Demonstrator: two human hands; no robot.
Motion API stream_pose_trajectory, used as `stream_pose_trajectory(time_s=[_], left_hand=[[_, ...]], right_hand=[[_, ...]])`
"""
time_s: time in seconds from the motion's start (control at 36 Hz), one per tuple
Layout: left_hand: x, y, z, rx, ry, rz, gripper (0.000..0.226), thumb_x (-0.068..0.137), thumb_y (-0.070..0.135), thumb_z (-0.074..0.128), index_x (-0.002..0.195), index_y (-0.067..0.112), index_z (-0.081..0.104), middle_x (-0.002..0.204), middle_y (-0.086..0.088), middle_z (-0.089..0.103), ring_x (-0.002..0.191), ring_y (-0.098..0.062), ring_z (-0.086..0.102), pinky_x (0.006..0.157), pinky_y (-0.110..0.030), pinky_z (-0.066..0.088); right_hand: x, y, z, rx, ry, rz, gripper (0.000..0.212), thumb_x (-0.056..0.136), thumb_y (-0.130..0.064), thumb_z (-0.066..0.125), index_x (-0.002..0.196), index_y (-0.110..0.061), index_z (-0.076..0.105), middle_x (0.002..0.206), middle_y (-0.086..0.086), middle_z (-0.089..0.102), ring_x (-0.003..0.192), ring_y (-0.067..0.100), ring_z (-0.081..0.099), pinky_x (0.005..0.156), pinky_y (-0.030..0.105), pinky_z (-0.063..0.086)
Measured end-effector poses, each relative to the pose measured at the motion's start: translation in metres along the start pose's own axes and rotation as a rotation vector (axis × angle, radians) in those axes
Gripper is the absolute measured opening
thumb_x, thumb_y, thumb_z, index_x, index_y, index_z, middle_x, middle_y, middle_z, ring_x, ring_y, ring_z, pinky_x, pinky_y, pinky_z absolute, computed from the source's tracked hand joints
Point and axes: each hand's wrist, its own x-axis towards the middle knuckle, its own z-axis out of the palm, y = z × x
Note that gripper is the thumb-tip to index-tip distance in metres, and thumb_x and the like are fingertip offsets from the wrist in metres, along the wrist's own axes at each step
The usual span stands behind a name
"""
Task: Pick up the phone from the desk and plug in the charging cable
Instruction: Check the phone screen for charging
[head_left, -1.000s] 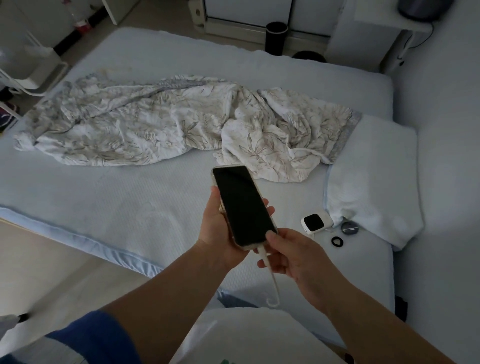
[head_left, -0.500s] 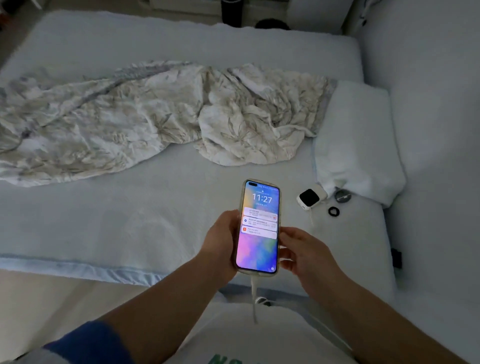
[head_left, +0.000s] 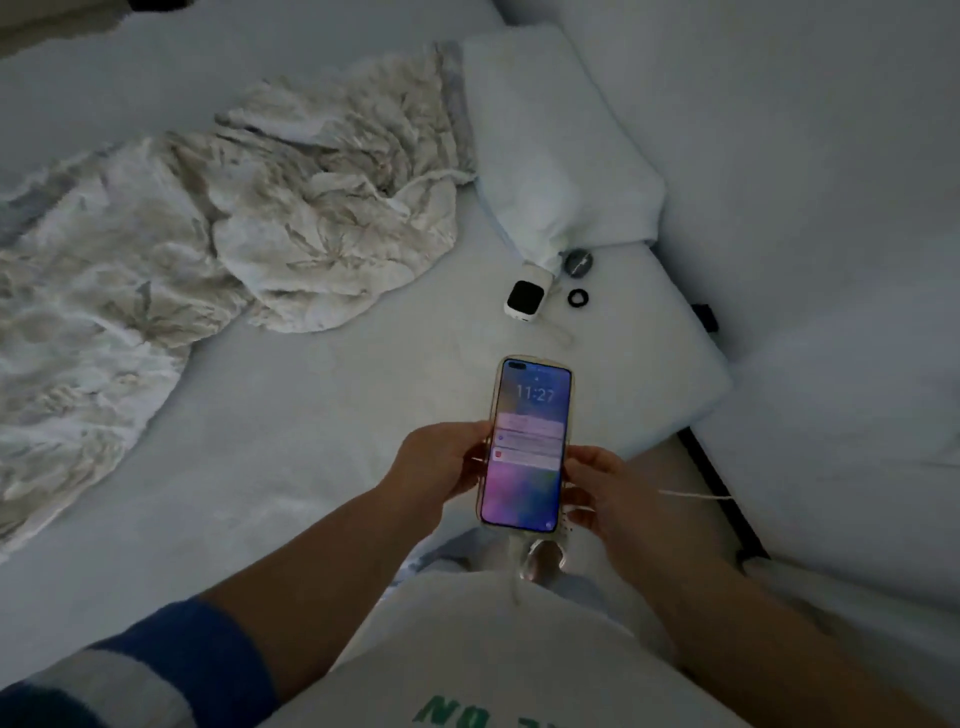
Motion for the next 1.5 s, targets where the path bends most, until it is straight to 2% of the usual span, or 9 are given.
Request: stream_pose_trajectory(time_s=[0.25,0.58,0.78,0.97,1.14,1.28,1.36,1.44,1.5], left_hand=[[0.011,-0.016,0.044,0.264,-0.041,0.002,0.023,0.086,0.018,0.054,0.067,0.022,0.067,0.062,0.003,0.069,0.056,-0.007,0.065,0.057,-0.018,0.052],[0.022,-0.029,0.109,0.342,-0.029,-0.04,0.029,0.086,0.012,0.05,0.067,0.026,0.068,0.056,0.008,0.071,0.056,-0.006,0.066,0.051,-0.015,0.05],[0.036,-0.038,0.15,0.319,0.041,-0.056,0.015,0.086,0.007,0.053,0.092,0.009,0.067,0.08,-0.002,0.066,0.069,-0.012,0.062,0.051,-0.012,0.05],[0.076,-0.059,0.177,0.258,0.146,-0.154,0.022,0.086,0.008,0.047,0.09,0.012,0.069,0.08,-0.01,0.068,0.071,-0.021,0.062,0.06,-0.027,0.047],[0.134,-0.081,0.185,0.251,0.127,-0.221,0.039,0.081,0.002,0.047,0.059,0.024,0.07,0.052,0.006,0.069,0.046,-0.005,0.062,0.042,-0.015,0.044],[0.21,-0.091,0.191,0.336,0.037,-0.272,0.025,0.082,0.013,0.052,0.07,0.021,0.072,0.082,-0.007,0.071,0.072,-0.018,0.064,0.073,-0.033,0.053],[0.263,-0.091,0.196,0.382,0.028,-0.264,0.009,0.084,0.018,0.055,0.084,0.019,0.064,0.095,-0.009,0.064,0.079,-0.02,0.061,0.073,-0.03,0.052],[0.307,-0.083,0.204,0.487,0.04,-0.195,0.017,0.082,0.018,0.051,0.071,0.025,0.062,0.092,-0.01,0.062,0.087,-0.024,0.057,0.085,-0.039,0.048],[0.329,-0.076,0.211,0.535,0.044,-0.142,0.021,0.078,0.016,0.05,0.062,0.02,0.064,0.082,-0.012,0.062,0.08,-0.024,0.055,0.078,-0.037,0.041]], right_hand=[[-0.002,0.032,-0.039,0.088,0.068,0.044,0.024,0.091,-0.012,0.045,0.108,-0.01,0.063,0.089,0.007,0.065,0.074,0.017,0.056,0.068,0.028,0.044],[0.023,0.051,-0.106,0.113,0.015,0.094,0.015,0.089,-0.015,0.051,0.089,-0.023,0.063,0.079,-0.001,0.065,0.068,0.013,0.057,0.066,0.028,0.044],[0.049,0.04,-0.151,-0.021,-0.092,0.098,0.021,0.09,-0.014,0.049,0.108,-0.014,0.06,0.092,0.003,0.065,0.071,0.014,0.059,0.064,0.025,0.044],[0.097,0.035,-0.179,-0.032,-0.187,0.167,0.027,0.084,-0.001,0.05,0.08,-0.025,0.061,0.076,-0.002,0.065,0.061,0.008,0.059,0.047,0.014,0.047],[0.161,0.051,-0.179,-0.093,-0.196,0.232,0.038,0.079,0.005,0.048,0.064,-0.027,0.063,0.072,-0.002,0.065,0.066,0.012,0.058,0.062,0.023,0.044],[0.228,0.07,-0.176,-0.055,-0.128,0.311,0.031,0.077,0.002,0.05,0.084,-0.025,0.063,0.098,0.011,0.069,0.079,0.02,0.061,0.067,0.029,0.046],[0.271,0.076,-0.175,0.033,-0.099,0.348,0.025,0.078,0.0,0.052,0.08,-0.021,0.065,0.081,0.006,0.068,0.07,0.016,0.061,0.06,0.025,0.047],[0.313,0.074,-0.173,0.099,-0.057,0.345,0.024,0.079,0.001,0.052,0.08,-0.02,0.063,0.074,0.002,0.065,0.065,0.015,0.06,0.057,0.024,0.046],[0.338,0.069,-0.172,0.135,-0.013,0.334,0.024,0.08,0.001,0.051,0.089,-0.018,0.061,0.075,0.002,0.063,0.066,0.015,0.058,0.058,0.025,0.045]])
